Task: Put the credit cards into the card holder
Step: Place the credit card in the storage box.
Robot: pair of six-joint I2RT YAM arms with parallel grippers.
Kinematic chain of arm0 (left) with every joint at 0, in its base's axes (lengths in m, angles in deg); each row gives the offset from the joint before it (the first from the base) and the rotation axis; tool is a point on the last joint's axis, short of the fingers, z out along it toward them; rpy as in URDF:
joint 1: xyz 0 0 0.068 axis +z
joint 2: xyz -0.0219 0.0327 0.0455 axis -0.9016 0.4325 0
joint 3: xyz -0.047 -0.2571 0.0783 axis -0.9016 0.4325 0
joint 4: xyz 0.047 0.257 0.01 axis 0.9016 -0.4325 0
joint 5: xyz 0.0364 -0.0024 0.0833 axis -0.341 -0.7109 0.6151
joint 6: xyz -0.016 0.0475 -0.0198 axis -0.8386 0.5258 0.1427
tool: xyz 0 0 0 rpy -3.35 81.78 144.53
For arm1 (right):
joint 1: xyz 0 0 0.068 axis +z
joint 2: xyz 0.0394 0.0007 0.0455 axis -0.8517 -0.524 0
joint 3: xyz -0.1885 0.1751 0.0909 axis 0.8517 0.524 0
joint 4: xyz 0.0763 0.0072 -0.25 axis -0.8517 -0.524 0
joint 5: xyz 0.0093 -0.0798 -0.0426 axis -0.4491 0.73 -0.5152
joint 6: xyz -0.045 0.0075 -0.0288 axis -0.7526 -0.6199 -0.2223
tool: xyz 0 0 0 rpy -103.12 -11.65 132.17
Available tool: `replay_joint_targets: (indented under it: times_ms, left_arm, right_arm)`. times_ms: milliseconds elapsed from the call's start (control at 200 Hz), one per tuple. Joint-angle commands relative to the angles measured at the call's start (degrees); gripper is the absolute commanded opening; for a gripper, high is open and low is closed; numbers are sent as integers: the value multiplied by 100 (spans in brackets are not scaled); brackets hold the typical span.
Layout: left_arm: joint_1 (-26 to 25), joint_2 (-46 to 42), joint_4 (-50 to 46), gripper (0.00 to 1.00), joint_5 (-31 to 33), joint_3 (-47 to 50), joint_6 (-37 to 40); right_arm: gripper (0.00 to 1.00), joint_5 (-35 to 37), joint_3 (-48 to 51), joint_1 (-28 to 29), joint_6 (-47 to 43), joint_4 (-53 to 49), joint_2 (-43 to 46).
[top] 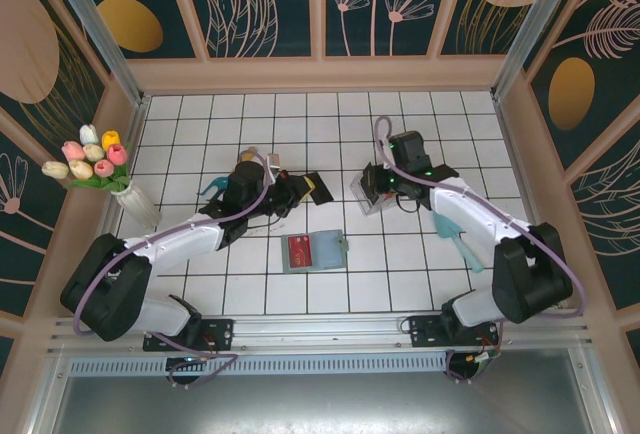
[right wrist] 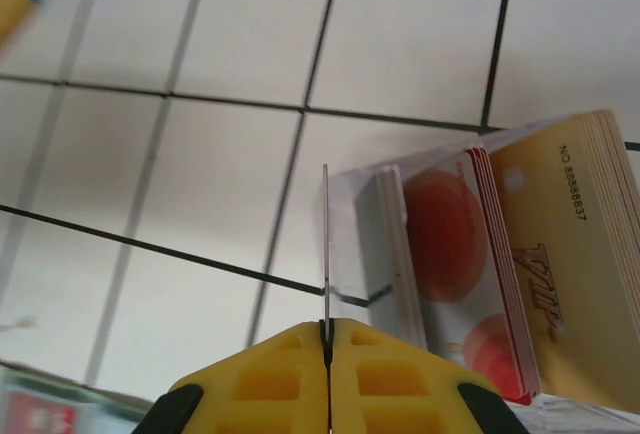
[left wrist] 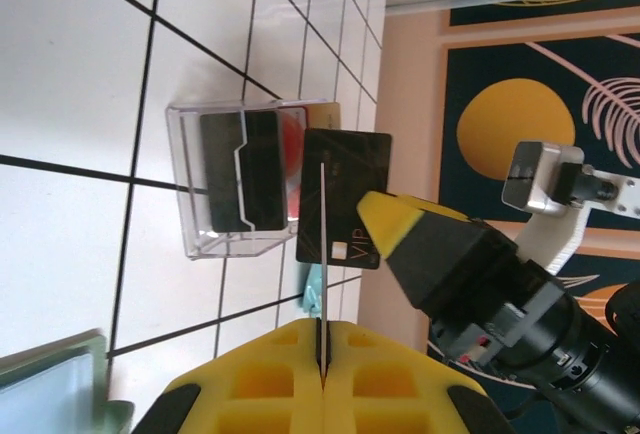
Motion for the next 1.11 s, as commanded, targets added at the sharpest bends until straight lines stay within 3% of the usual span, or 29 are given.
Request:
replay_joint_targets:
  times_ms: [0, 340, 575, 806, 876, 981, 1101]
  left_arm:
    - [-6, -129, -316, 6, 159, -107, 264]
    - [2, -85, -309, 7, 104, -121, 275]
    - [-2, -46, -279, 8, 83, -112, 290]
    - [0, -1, -242, 8, -25, -147, 388]
    - [0, 3, -189, 8, -69, -139, 460]
    - [1, -3, 66, 7, -213, -81, 520]
    - [1, -68, 489, 7, -449, 39, 604]
  right_arm:
    - [7, 734, -184, 102, -481, -114, -169]
    - [8, 1257, -312, 448, -681, -59, -839]
    - [24, 1183, -498, 682, -636, -242, -1119]
    - [31, 1068, -571, 700, -214, -511, -447]
    - [38, 1044, -554, 701, 16, -561, -81]
    - [41, 583, -534, 696, 331, -526, 357]
    - [45, -564, -512, 693, 847, -300, 668]
